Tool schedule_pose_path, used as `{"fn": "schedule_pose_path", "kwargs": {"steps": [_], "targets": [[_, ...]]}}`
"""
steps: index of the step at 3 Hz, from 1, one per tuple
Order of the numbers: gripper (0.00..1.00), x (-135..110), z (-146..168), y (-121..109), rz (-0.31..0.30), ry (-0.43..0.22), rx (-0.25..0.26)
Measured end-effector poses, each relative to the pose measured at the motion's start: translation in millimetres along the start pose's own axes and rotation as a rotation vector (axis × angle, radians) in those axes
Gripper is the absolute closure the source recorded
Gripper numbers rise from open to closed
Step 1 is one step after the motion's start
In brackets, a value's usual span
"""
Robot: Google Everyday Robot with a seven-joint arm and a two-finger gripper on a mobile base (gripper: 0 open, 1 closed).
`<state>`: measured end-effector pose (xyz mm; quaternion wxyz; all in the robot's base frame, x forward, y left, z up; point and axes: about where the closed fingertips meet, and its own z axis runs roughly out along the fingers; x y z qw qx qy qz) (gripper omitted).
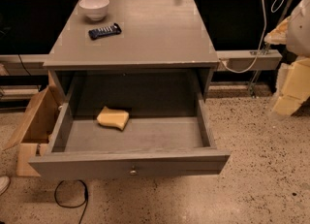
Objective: Pick sponge from top drawer and place on counter
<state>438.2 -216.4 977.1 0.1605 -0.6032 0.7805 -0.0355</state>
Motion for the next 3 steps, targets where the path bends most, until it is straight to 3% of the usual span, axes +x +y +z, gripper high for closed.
{"fn": "schedule_pose_path", "kwargs": {"steps": [1,2,3], "targets": [[0.00,0.0,0.0,0.0,0.000,0.000,0.000],[0.00,-16.2,41.4,-12.4,0.058,-0.120,-0.037],[0.00,-75.0,136.8,-33.3,0.171,-0.392,-0.134]]}}
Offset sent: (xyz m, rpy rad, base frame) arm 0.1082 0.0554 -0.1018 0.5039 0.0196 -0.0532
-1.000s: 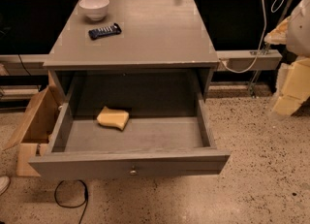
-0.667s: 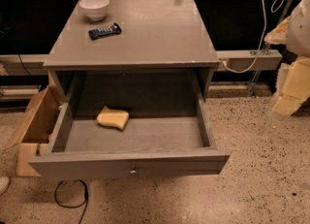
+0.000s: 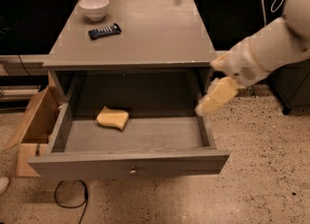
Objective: Pick sponge from top drawer and place on counter
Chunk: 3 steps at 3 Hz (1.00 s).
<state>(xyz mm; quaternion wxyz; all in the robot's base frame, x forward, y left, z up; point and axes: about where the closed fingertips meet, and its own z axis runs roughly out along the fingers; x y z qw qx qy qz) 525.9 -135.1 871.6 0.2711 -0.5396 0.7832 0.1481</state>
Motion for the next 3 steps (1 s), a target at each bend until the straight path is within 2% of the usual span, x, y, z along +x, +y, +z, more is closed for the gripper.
{"fn": "schedule_pose_path", "kwargs": {"steps": [1,2,3], "targets": [[0.00,-22.8,52.4,-15.6,0.046,-0.134,-0.006],[0.00,-26.8,53.1,-22.4,0.048,-0.148,0.019],[0.00,-15.0,86.6,-15.1,0.065,-0.112,-0.015]]}}
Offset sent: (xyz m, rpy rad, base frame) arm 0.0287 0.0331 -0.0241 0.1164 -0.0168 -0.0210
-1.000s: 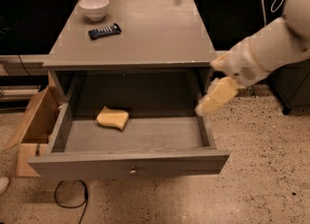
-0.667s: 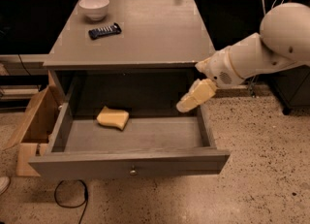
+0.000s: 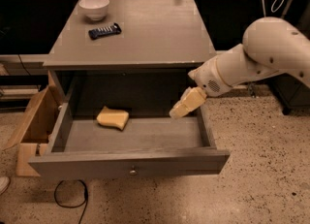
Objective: Pick sponge from top drawer and place on counter
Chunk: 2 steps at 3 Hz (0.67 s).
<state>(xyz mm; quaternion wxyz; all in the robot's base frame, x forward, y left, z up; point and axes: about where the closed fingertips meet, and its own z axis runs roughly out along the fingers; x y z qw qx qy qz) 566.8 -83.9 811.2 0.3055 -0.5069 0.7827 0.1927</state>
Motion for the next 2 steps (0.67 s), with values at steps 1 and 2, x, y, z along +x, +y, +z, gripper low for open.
{"fn": "schedule_pose_path", "kwargs": {"steps": [1,2], "targets": [[0.00,21.9,67.8,9.6,0.017,0.062,-0.022],[0.00,28.1,125.0,14.9,0.020,0.093,0.012]]}}
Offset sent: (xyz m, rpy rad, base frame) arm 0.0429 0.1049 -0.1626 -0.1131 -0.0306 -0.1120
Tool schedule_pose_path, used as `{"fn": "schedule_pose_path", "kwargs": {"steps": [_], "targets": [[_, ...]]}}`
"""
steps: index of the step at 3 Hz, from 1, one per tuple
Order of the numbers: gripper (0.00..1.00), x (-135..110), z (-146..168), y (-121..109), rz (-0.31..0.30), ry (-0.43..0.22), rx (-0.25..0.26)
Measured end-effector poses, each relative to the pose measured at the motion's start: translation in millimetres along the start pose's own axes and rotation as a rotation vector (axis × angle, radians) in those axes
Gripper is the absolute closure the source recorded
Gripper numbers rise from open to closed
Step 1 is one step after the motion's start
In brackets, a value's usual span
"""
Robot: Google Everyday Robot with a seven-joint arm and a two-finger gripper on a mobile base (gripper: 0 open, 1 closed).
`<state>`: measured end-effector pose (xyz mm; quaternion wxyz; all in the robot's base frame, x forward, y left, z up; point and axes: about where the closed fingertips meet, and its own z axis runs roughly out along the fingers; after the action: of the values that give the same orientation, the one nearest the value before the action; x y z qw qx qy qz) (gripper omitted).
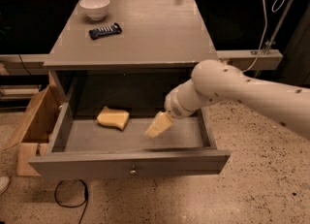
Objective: Pick sponge from top drawer and place on counter
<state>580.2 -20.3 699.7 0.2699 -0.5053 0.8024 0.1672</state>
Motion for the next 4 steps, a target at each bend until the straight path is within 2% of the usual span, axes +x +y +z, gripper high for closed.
{"fn": "schedule_pose_path", "kwargs": {"steps": [1,2,3,4], "targets": [[0.00,-14.0,40.9,-4.0,0.000,-0.028,0.069],[0.00,-31.9,79.5,-6.5,0.000,-0.085,0.081],[0.00,-48.0,125.3,-0.6,-0.006,-0.121,0.045],[0.00,-59.3,148.5,7.0,-0.021,-0.133,0.017]]}}
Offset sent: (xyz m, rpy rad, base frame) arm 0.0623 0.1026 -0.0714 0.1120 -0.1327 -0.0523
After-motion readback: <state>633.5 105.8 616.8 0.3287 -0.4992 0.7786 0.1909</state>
